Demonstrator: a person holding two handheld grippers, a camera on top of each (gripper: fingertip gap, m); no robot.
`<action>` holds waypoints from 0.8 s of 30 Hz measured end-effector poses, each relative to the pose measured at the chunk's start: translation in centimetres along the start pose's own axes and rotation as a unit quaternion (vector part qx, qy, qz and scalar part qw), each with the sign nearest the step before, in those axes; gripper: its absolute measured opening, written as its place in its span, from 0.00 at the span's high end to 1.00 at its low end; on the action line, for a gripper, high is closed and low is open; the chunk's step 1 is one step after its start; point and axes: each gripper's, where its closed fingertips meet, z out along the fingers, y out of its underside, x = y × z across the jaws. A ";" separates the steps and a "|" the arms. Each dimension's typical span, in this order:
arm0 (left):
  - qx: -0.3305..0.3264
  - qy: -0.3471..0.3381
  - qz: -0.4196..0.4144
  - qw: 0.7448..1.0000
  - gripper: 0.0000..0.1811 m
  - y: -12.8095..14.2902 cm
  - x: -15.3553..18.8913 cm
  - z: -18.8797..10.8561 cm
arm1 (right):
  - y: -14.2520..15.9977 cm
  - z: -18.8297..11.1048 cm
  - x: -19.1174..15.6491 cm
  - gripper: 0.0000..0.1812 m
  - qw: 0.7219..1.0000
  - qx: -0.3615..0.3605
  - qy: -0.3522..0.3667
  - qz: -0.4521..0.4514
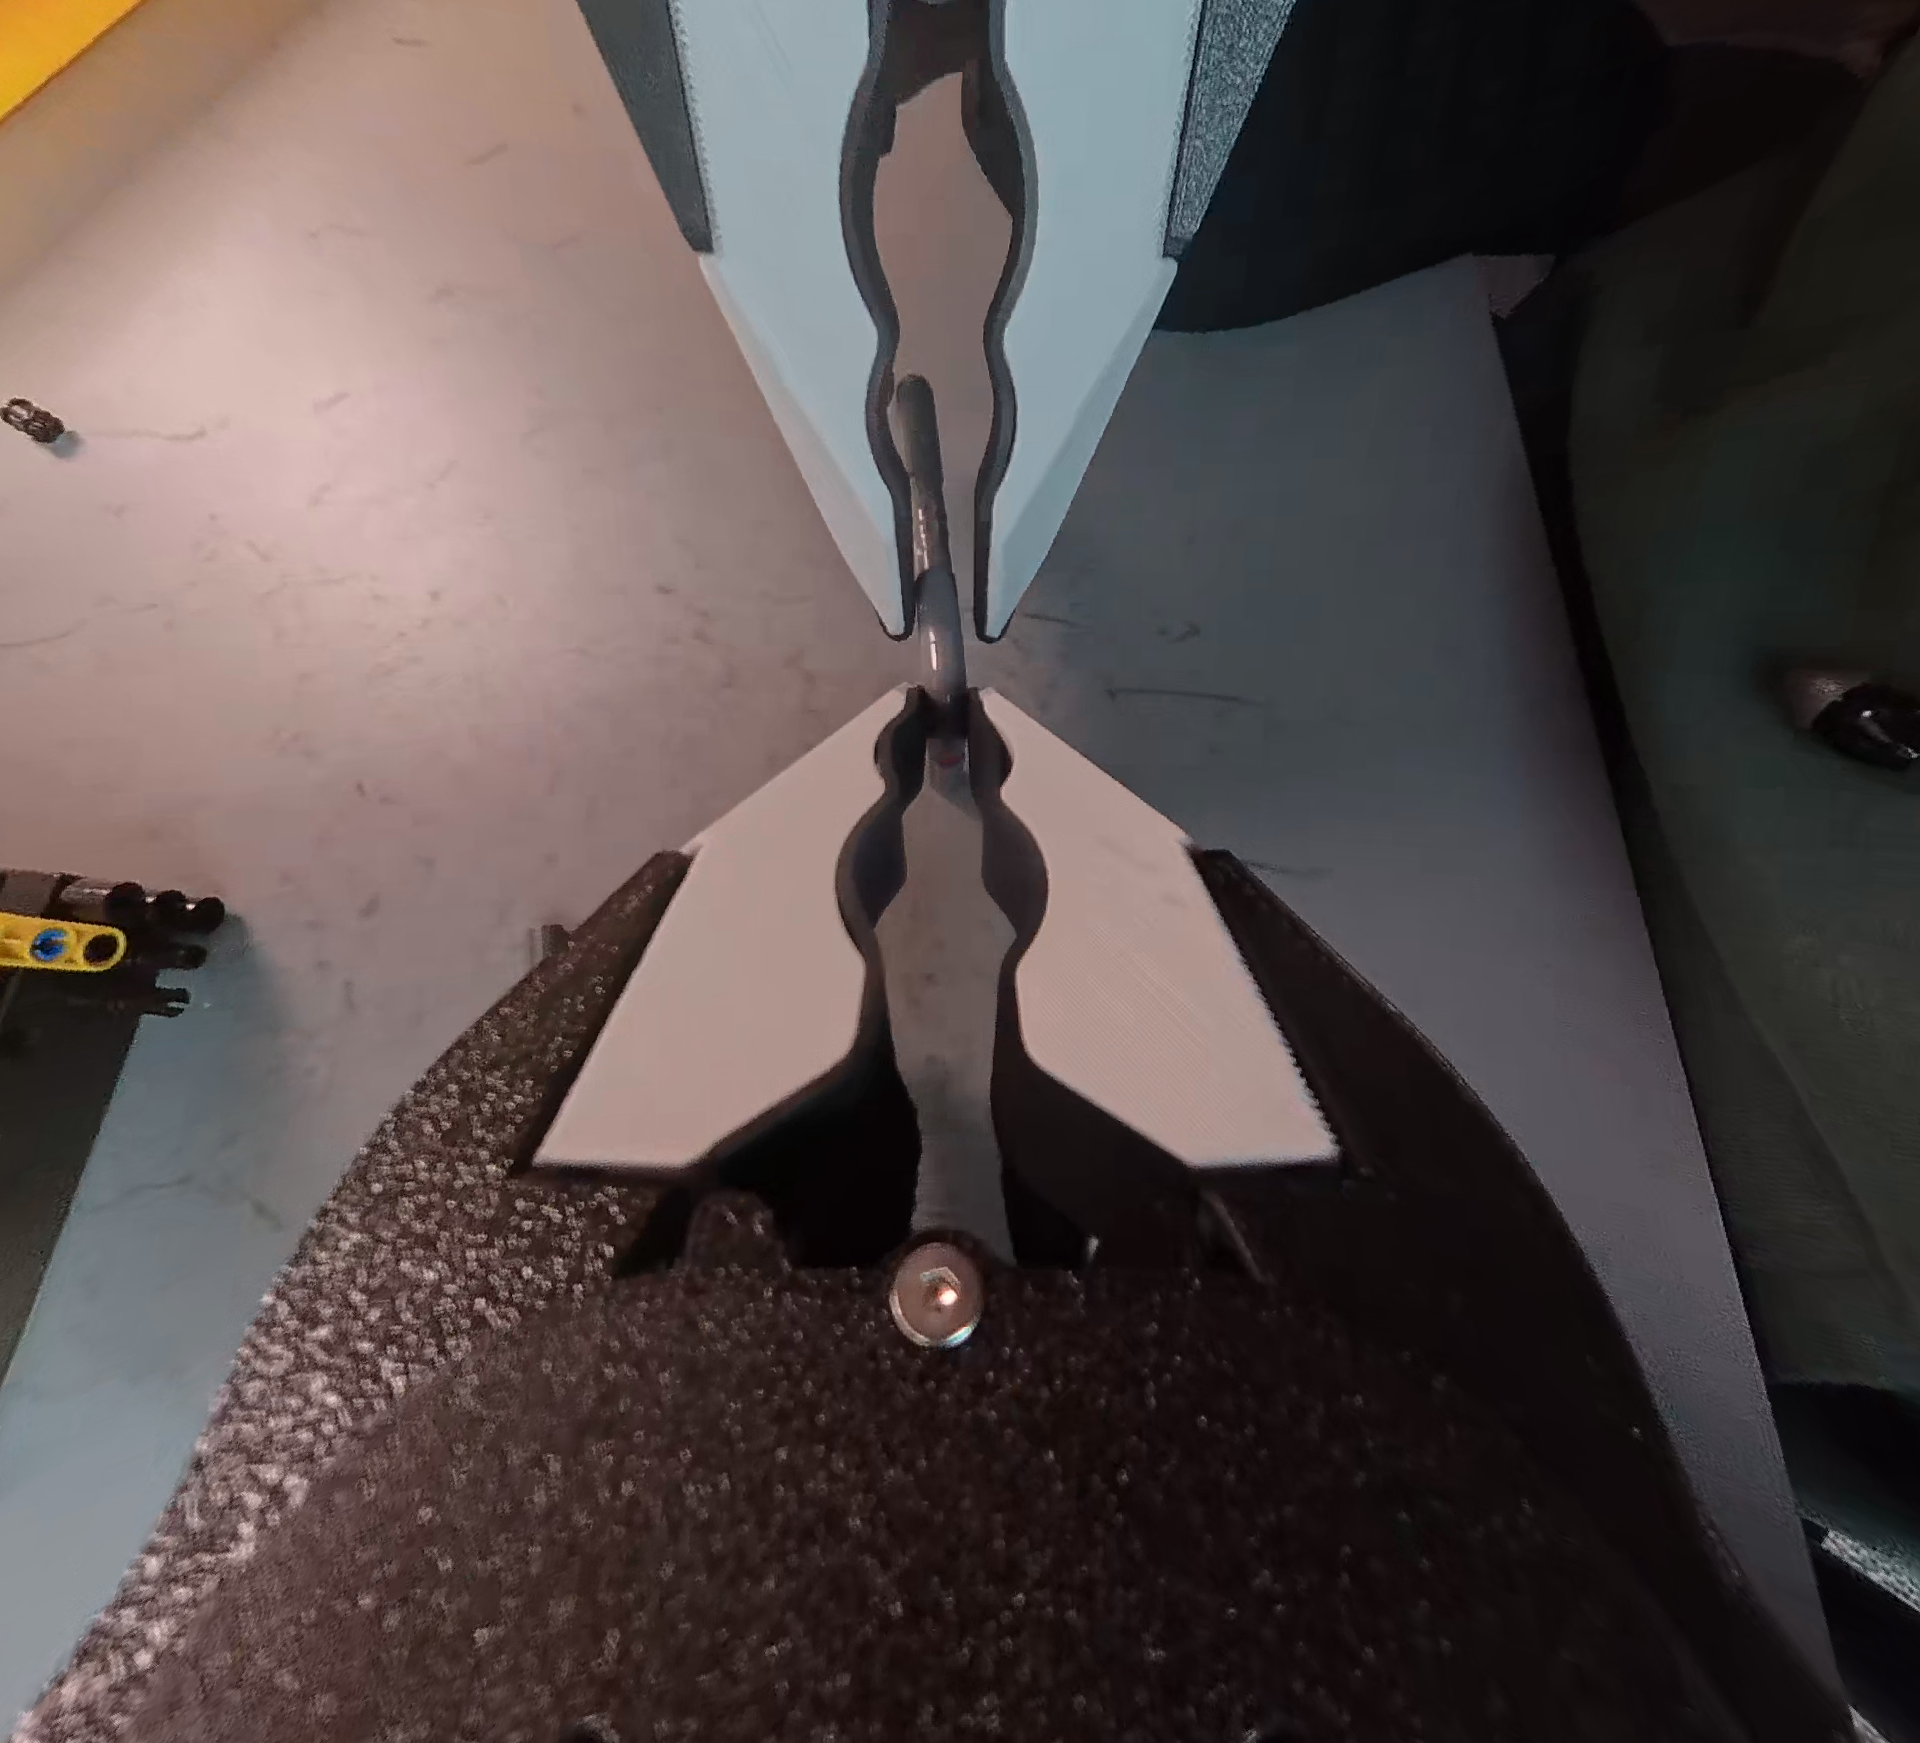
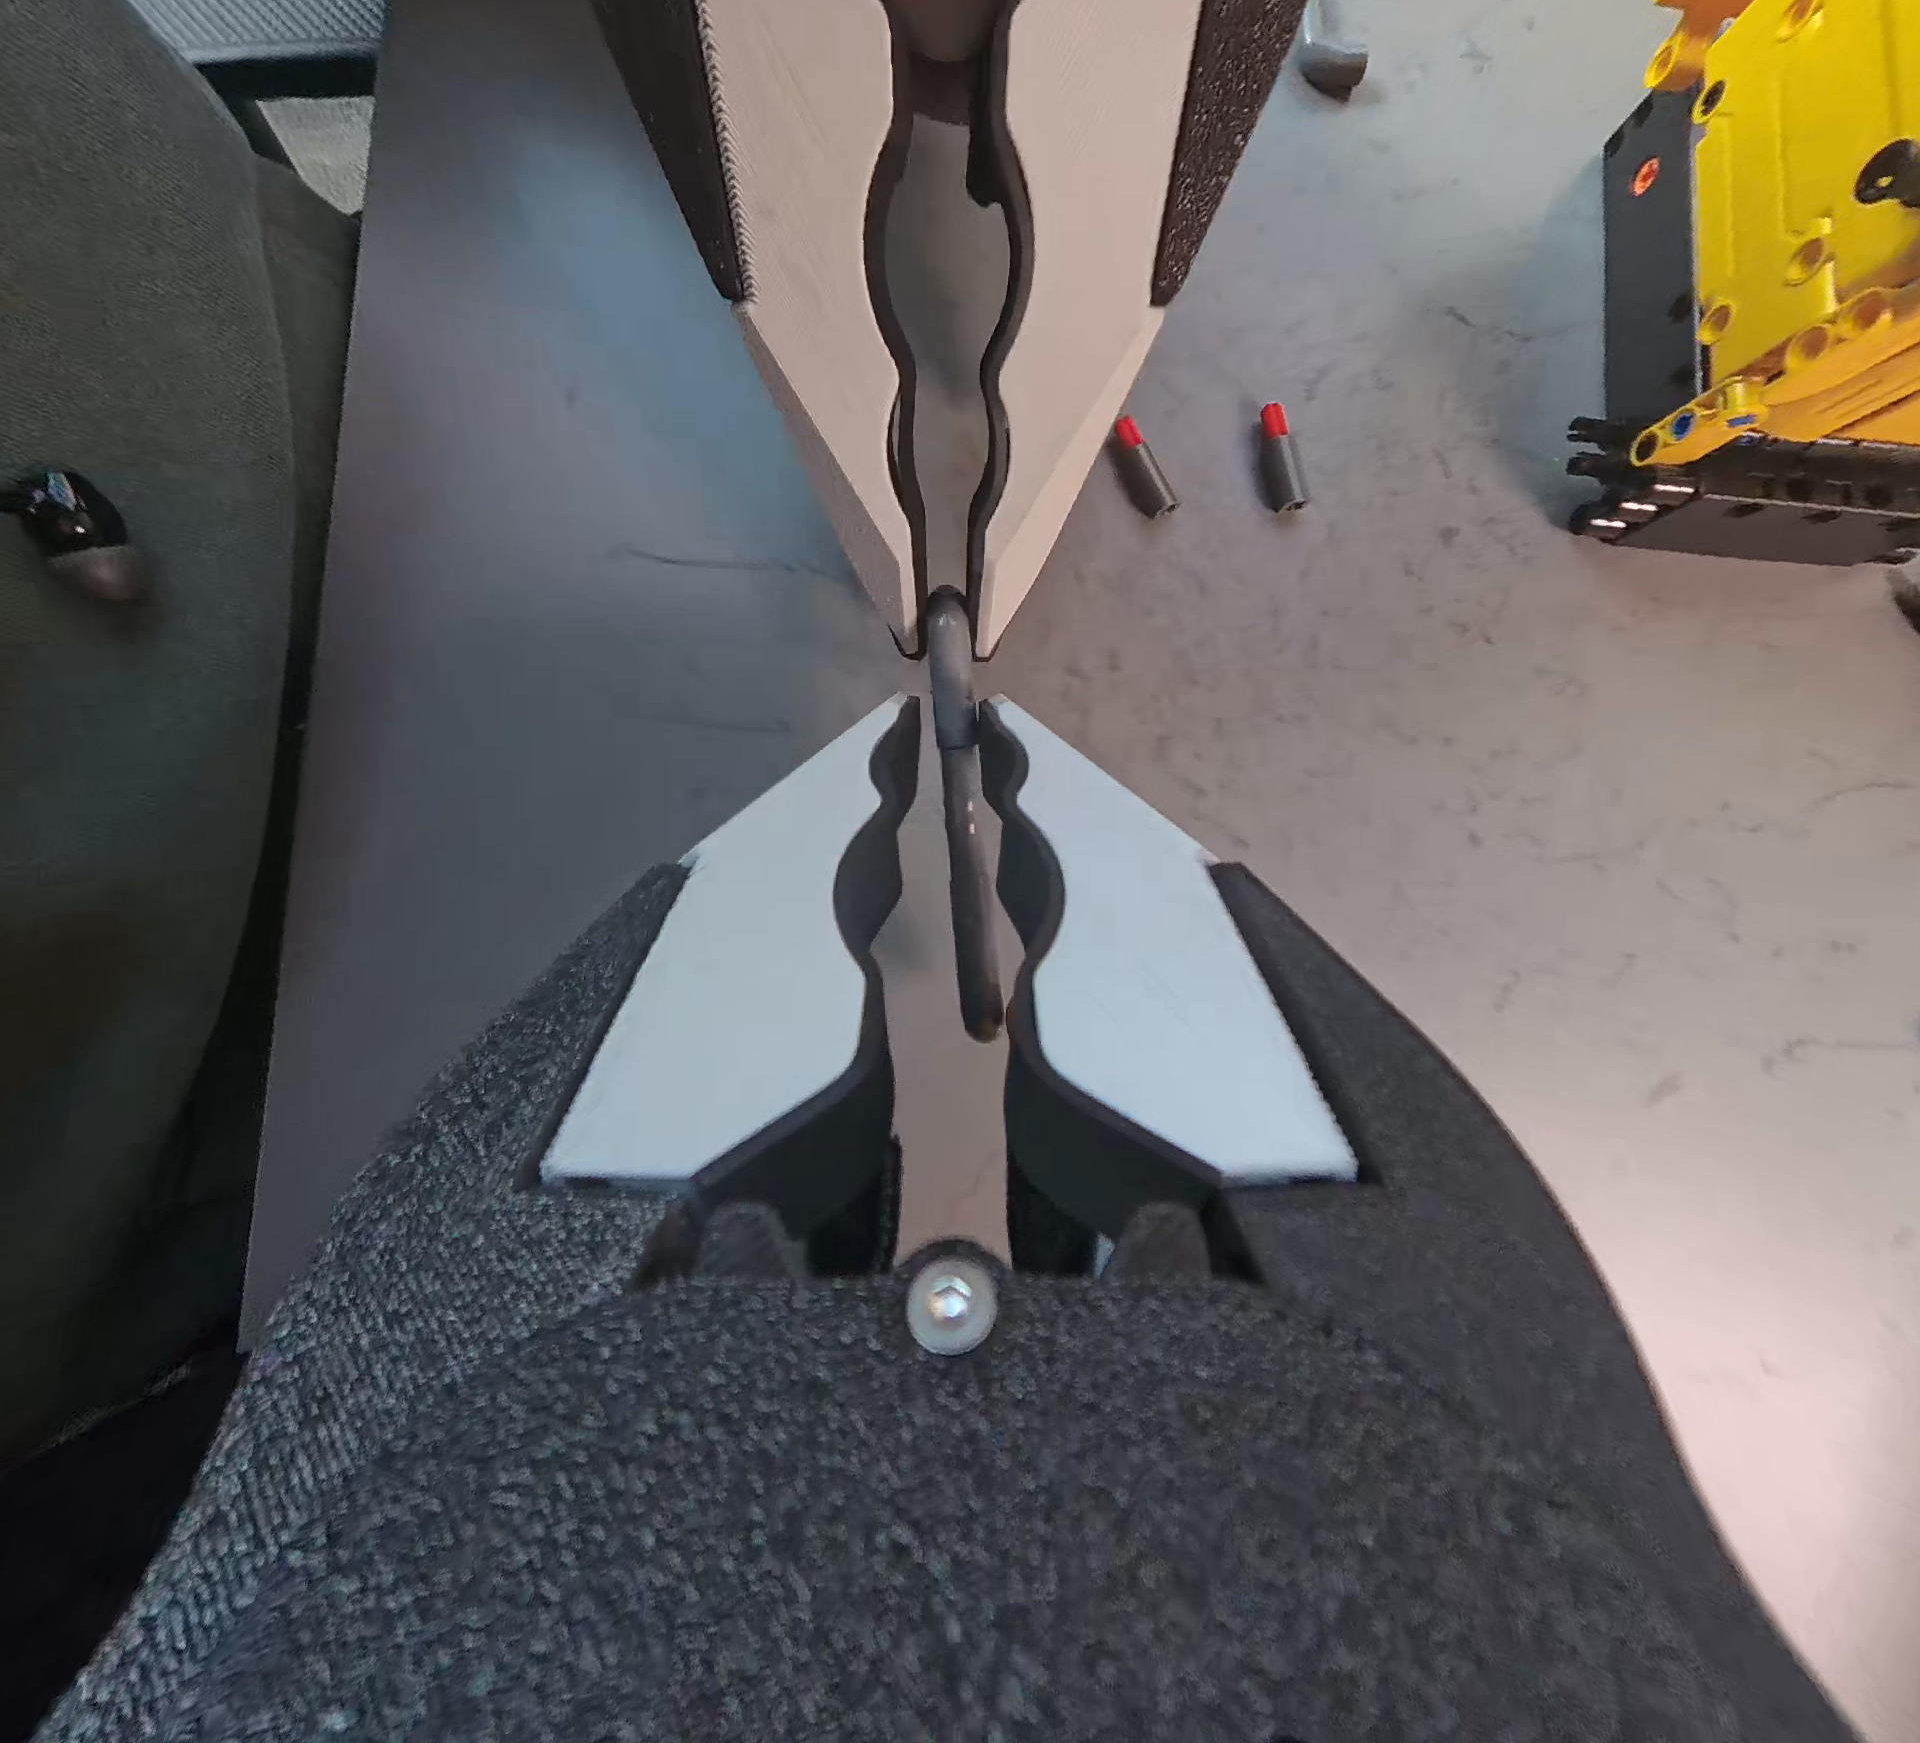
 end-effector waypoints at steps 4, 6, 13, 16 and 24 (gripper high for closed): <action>0.001 -0.003 0.002 1.000 0.96 -0.1 0.0 0.1 | -0.8 0.3 0.0 0.96 1.000 0.018 0.005 -0.011; -0.001 -0.003 0.000 1.000 0.96 -0.1 0.0 0.1 | -0.8 0.4 0.1 0.96 1.000 0.009 0.005 -0.019; -0.032 0.001 0.007 0.999 0.90 1.4 -0.3 -0.3 | -0.5 0.4 0.3 0.96 1.000 -0.023 -0.012 0.013; -0.042 -0.005 0.019 0.999 0.95 1.9 -0.4 0.5 | -0.6 0.5 0.5 0.96 0.999 -0.035 -0.014 0.018; -0.036 -0.023 0.034 0.999 0.97 1.9 -0.7 0.7 | -1.1 1.0 0.3 0.96 0.999 -0.022 -0.019 0.015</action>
